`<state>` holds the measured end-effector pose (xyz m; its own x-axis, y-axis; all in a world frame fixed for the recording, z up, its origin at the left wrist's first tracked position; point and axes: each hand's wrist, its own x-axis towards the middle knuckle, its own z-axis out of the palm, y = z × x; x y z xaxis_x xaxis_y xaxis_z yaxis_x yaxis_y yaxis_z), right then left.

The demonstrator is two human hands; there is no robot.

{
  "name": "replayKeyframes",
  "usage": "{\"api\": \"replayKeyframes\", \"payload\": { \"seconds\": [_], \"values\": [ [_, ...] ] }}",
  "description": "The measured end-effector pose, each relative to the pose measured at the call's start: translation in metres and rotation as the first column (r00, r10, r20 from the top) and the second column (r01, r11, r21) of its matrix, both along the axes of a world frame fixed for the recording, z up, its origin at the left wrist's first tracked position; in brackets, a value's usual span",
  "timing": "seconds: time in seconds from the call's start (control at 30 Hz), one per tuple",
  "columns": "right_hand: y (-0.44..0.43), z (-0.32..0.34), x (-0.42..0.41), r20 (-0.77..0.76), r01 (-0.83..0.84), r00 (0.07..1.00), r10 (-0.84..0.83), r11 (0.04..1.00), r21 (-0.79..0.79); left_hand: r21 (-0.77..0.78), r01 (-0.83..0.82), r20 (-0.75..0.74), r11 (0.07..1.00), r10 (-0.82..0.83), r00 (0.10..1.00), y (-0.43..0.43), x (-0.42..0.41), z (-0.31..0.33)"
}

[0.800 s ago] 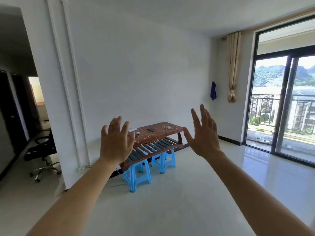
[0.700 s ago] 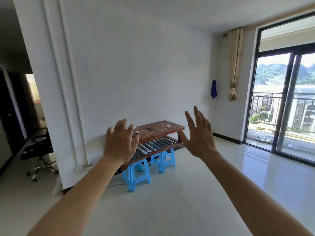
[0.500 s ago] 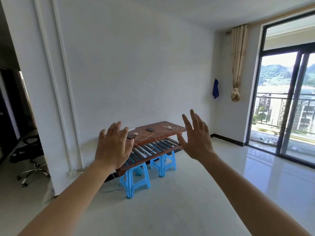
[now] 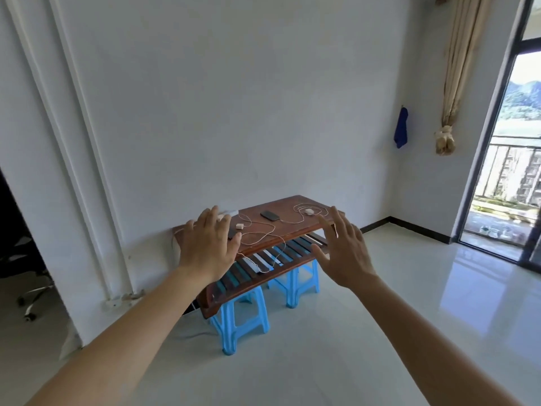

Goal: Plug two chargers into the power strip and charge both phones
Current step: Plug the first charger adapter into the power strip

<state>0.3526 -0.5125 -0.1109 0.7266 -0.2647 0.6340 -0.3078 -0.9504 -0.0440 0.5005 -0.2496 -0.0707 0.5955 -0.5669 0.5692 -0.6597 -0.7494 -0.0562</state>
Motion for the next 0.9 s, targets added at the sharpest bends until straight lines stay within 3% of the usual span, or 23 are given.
{"api": "replayKeyframes", "payload": {
  "seconds": [0.23, 0.4, 0.57, 0.9],
  "values": [
    [-0.138, -0.052, 0.153, -0.017, 0.017, 1.000, -0.015, 0.993, 0.116, 0.083, -0.064, -0.079, 0.994, 0.070, 0.994, -0.129, 0.151, -0.060],
    [-0.218, -0.046, 0.269, -0.097, -0.018, 0.995, 0.033, 0.988, 0.156, 0.134, -0.155, -0.130, 0.979, 0.172, 0.976, -0.184, 0.252, -0.063],
    [-0.252, -0.044, 0.391, -0.161, -0.088, 0.980, 0.116, 0.981, 0.172, 0.122, -0.205, -0.148, 0.971, 0.222, 0.964, -0.209, 0.346, -0.067],
    [-0.299, -0.107, 0.643, -0.387, -0.186, 0.899, 0.205, 0.979, 0.088, 0.253, -0.305, -0.263, 0.918, 0.369, 0.891, -0.253, 0.569, -0.151]
  ]
}}
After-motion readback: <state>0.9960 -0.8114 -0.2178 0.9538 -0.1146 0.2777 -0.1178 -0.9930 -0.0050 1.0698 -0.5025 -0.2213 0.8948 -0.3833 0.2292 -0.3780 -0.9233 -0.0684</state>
